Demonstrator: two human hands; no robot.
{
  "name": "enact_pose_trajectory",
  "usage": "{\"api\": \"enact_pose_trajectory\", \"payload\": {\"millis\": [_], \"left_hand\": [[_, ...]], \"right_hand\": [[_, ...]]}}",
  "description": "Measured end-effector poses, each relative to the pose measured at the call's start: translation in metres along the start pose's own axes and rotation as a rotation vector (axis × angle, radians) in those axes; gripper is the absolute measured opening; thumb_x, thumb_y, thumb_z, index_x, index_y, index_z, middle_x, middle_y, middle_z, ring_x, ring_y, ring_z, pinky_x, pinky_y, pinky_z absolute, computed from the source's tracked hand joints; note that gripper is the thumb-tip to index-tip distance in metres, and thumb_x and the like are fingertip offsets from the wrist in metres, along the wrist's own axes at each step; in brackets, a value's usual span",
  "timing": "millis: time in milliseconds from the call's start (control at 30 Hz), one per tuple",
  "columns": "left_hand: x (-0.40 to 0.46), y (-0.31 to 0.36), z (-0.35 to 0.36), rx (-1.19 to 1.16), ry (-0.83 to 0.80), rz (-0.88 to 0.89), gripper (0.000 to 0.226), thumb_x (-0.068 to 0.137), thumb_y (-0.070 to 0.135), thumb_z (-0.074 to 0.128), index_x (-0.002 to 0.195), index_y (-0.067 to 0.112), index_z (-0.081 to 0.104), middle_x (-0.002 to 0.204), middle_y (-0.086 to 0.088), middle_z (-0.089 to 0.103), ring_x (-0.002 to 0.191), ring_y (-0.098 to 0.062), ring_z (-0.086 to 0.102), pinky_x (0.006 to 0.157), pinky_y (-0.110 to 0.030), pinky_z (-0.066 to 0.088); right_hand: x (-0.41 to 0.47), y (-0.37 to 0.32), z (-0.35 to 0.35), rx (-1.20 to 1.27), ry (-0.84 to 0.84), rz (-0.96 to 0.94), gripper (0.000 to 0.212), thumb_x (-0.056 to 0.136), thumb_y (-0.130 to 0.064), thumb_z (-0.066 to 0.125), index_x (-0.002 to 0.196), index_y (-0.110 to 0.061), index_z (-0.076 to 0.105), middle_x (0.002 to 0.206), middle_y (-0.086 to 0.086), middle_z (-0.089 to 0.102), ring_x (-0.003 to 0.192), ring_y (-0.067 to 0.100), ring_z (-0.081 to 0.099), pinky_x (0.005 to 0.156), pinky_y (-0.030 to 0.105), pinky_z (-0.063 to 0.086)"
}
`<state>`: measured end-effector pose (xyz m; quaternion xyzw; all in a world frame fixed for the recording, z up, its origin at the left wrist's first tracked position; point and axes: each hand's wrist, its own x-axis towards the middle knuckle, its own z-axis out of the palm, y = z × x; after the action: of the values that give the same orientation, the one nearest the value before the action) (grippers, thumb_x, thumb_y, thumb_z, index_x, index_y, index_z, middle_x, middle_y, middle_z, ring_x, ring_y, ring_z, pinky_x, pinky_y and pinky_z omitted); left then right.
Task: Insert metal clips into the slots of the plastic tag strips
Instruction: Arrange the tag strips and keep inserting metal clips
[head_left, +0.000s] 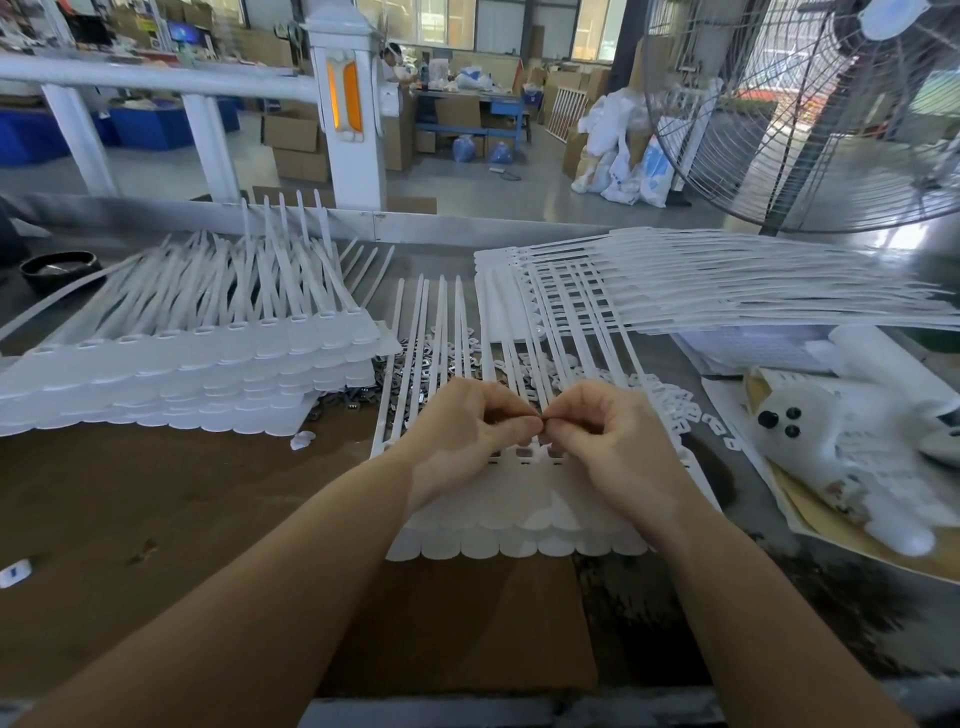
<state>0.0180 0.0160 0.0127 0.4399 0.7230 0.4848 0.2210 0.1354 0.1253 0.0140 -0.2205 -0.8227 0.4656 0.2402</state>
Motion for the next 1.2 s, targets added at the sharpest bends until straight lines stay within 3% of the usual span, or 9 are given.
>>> {"api": "enact_pose_trajectory", "payload": {"millis": [167, 267, 400, 500, 633, 733, 867, 1133, 1200], "left_hand": [[-0.004, 0.002, 0.003, -0.006, 0.006, 0.005, 0.007, 0.084, 0.017, 0.067, 0.089, 0.020, 0.071, 0.075, 0.006, 0.068, 0.070, 0.001, 0.060, 0.068, -0.009, 0.045], [-0.007, 0.002, 0.008, 0.021, 0.041, -0.003, 0.012, 0.084, 0.018, 0.068, 0.083, 0.030, 0.068, 0.074, 0.009, 0.068, 0.074, -0.005, 0.061, 0.072, -0.016, 0.047], [-0.011, 0.000, 0.012, 0.099, 0.076, -0.002, 0.007, 0.085, 0.022, 0.067, 0.087, 0.028, 0.069, 0.079, 0.007, 0.068, 0.079, -0.011, 0.062, 0.075, -0.025, 0.050], [-0.013, -0.001, 0.013, 0.174, 0.058, 0.008, 0.008, 0.086, 0.024, 0.065, 0.093, 0.025, 0.070, 0.079, 0.010, 0.066, 0.076, -0.006, 0.059, 0.073, -0.023, 0.049], [-0.015, 0.001, 0.013, 0.221, 0.047, 0.022, 0.011, 0.088, 0.026, 0.062, 0.096, 0.024, 0.070, 0.086, 0.008, 0.067, 0.083, -0.009, 0.061, 0.079, -0.031, 0.051], [-0.015, 0.001, 0.012, 0.212, 0.041, 0.033, 0.010, 0.088, 0.025, 0.062, 0.094, 0.025, 0.071, 0.084, 0.009, 0.067, 0.084, -0.010, 0.060, 0.080, -0.033, 0.051], [-0.015, -0.001, 0.012, 0.211, 0.029, 0.063, 0.008, 0.087, 0.025, 0.064, 0.088, 0.031, 0.069, 0.082, 0.014, 0.066, 0.080, -0.008, 0.059, 0.077, -0.029, 0.050], [-0.017, -0.004, 0.009, 0.157, 0.004, 0.102, 0.021, 0.084, 0.025, 0.066, 0.081, 0.046, 0.063, 0.073, 0.022, 0.064, 0.070, 0.001, 0.055, 0.066, -0.017, 0.043], [-0.017, -0.005, 0.009, 0.136, 0.003, 0.101, 0.020, 0.085, 0.024, 0.066, 0.081, 0.044, 0.064, 0.072, 0.022, 0.064, 0.071, -0.003, 0.057, 0.067, -0.019, 0.046]], "right_hand": [[-0.002, -0.001, -0.003, 0.037, 0.001, 0.040, 0.008, 0.083, -0.007, 0.064, 0.081, -0.015, 0.066, 0.076, 0.002, 0.068, 0.071, 0.009, 0.063, 0.065, 0.017, 0.048], [-0.004, -0.001, -0.003, 0.034, 0.028, 0.026, 0.010, 0.083, -0.005, 0.065, 0.083, -0.015, 0.067, 0.077, 0.002, 0.069, 0.074, 0.012, 0.066, 0.065, 0.015, 0.049], [-0.008, -0.001, -0.002, -0.036, 0.031, 0.001, 0.016, 0.084, -0.007, 0.064, 0.086, -0.022, 0.069, 0.076, -0.004, 0.069, 0.072, 0.005, 0.065, 0.061, 0.010, 0.046], [-0.011, -0.002, -0.003, -0.151, 0.005, -0.044, 0.018, 0.084, -0.007, 0.062, 0.086, -0.023, 0.070, 0.074, -0.007, 0.069, 0.070, 0.003, 0.064, 0.064, 0.015, 0.048], [-0.013, -0.002, -0.003, -0.218, 0.012, -0.076, 0.015, 0.083, -0.008, 0.064, 0.085, -0.021, 0.069, 0.075, -0.008, 0.069, 0.074, 0.004, 0.064, 0.073, 0.024, 0.054], [-0.014, -0.001, -0.002, -0.230, 0.019, -0.078, 0.013, 0.083, -0.008, 0.064, 0.084, -0.020, 0.069, 0.076, -0.010, 0.067, 0.077, 0.004, 0.063, 0.075, 0.022, 0.052], [-0.015, -0.001, -0.006, -0.167, -0.012, -0.040, 0.015, 0.083, -0.006, 0.064, 0.081, -0.020, 0.068, 0.075, -0.007, 0.067, 0.073, 0.003, 0.063, 0.065, 0.009, 0.047], [-0.017, -0.004, -0.010, -0.021, -0.062, 0.003, 0.011, 0.083, -0.004, 0.065, 0.082, -0.015, 0.066, 0.073, 0.002, 0.070, 0.065, 0.003, 0.062, 0.061, 0.010, 0.045], [-0.017, -0.004, -0.010, -0.021, -0.065, -0.004, 0.012, 0.082, -0.005, 0.065, 0.080, -0.016, 0.065, 0.072, 0.002, 0.070, 0.064, 0.002, 0.061, 0.060, 0.010, 0.044]]}}
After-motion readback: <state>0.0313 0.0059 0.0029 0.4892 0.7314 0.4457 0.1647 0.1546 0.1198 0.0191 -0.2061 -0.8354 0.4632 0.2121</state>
